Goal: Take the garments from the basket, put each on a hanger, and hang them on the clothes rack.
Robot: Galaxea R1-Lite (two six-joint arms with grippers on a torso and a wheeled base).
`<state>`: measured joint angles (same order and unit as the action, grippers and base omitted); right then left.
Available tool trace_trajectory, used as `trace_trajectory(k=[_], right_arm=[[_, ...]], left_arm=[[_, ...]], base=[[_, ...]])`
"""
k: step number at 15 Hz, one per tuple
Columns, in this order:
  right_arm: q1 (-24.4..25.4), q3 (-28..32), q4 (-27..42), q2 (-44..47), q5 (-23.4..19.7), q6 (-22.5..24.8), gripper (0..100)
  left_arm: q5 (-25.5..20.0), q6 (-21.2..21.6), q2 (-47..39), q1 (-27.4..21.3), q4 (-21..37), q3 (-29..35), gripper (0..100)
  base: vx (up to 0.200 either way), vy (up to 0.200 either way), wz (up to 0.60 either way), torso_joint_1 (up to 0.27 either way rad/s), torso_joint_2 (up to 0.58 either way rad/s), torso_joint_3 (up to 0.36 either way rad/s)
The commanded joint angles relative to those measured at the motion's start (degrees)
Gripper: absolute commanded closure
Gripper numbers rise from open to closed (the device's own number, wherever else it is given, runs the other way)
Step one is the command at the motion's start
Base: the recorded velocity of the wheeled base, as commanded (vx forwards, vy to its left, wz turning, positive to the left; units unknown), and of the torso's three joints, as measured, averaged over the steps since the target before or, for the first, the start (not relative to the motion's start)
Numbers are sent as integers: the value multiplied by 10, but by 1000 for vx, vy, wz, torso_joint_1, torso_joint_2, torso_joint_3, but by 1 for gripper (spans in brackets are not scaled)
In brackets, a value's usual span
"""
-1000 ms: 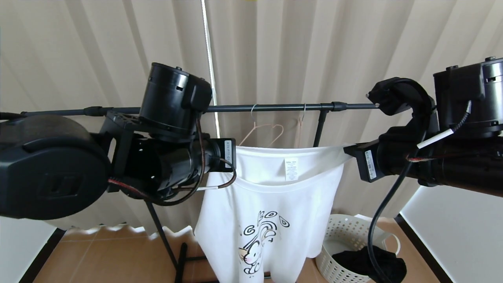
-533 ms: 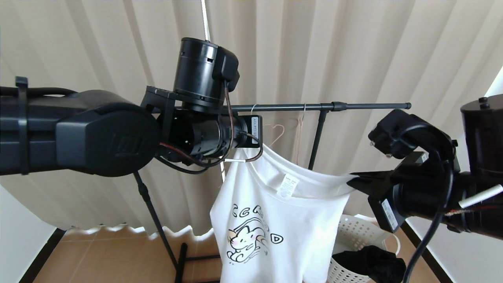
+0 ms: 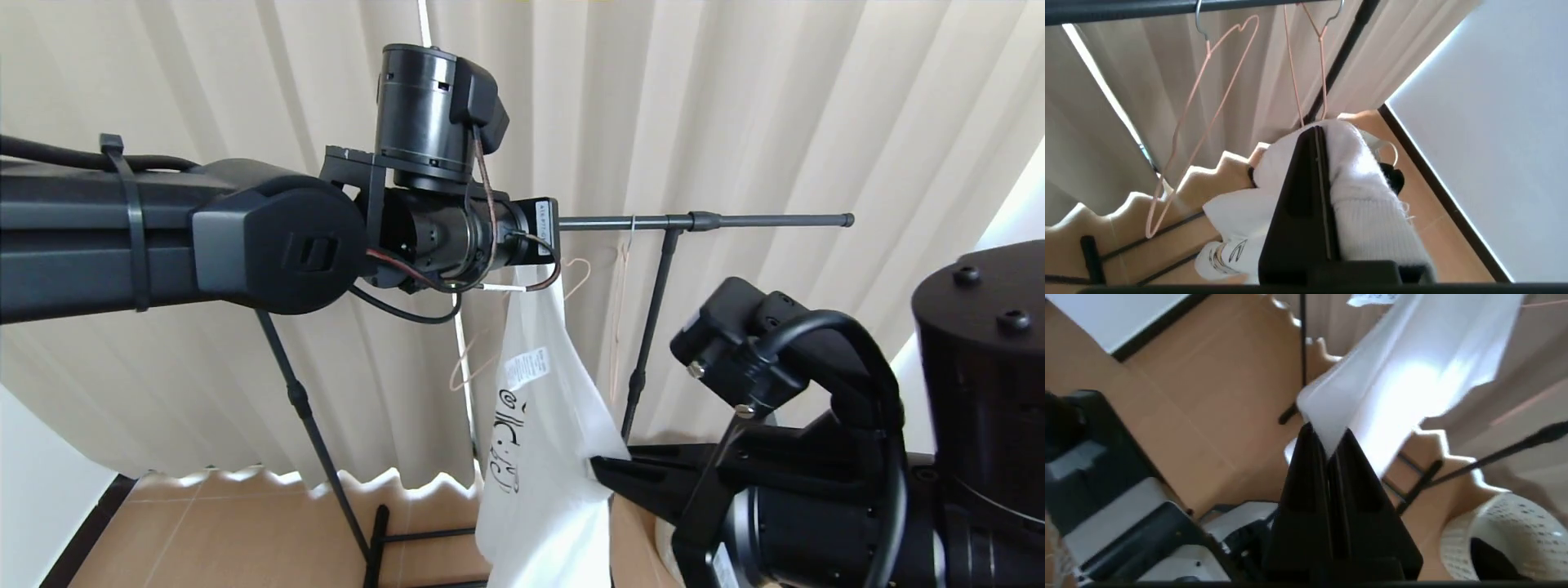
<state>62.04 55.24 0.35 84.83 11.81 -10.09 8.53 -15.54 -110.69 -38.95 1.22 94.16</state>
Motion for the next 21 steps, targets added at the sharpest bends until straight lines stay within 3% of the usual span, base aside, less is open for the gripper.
trace_trajectory(k=[1,2,3,8,9,11,13,16,18,21], right_arm=[[20,28,-22,53,-17,-41,100],[19,43,-47,75,-20,-83,100],[19,53,-60,85,-19,-93,100],[-9,51,-53,79,-12,-92,100],[-27,40,-51,66,-11,-71,100],[-69,-3,-48,31,-12,20,100],[-127,-29,-52,17,-12,91,100],[-195,6,-54,46,-12,93,100],[-223,38,-56,77,-3,89,100],[-232,101,-51,131,7,10,100]], left_arm=[[0,-1,-2,0,-7,3,100],[0,-1,-3,1,-12,4,100],[0,-1,-3,0,-12,3,100],[1,-2,-2,2,-12,4,100],[2,-2,0,5,-9,2,100],[3,-1,5,17,-2,2,100],[8,-1,27,25,51,3,100],[48,-7,52,21,129,-3,100],[65,-10,68,12,196,-4,100],[89,-24,79,-7,277,-4,100]], base=[[0,0,0,0,0,0],[0,0,0,0,0,0],[0,0,0,0,0,0],[0,0,0,0,0,0],[0,0,0,0,0,0],[0,0,0,0,0,0],[0,0,0,0,0,0],[0,0,0,0,0,0],[0,0,0,0,0,0],[0,0,0,0,0,0]])
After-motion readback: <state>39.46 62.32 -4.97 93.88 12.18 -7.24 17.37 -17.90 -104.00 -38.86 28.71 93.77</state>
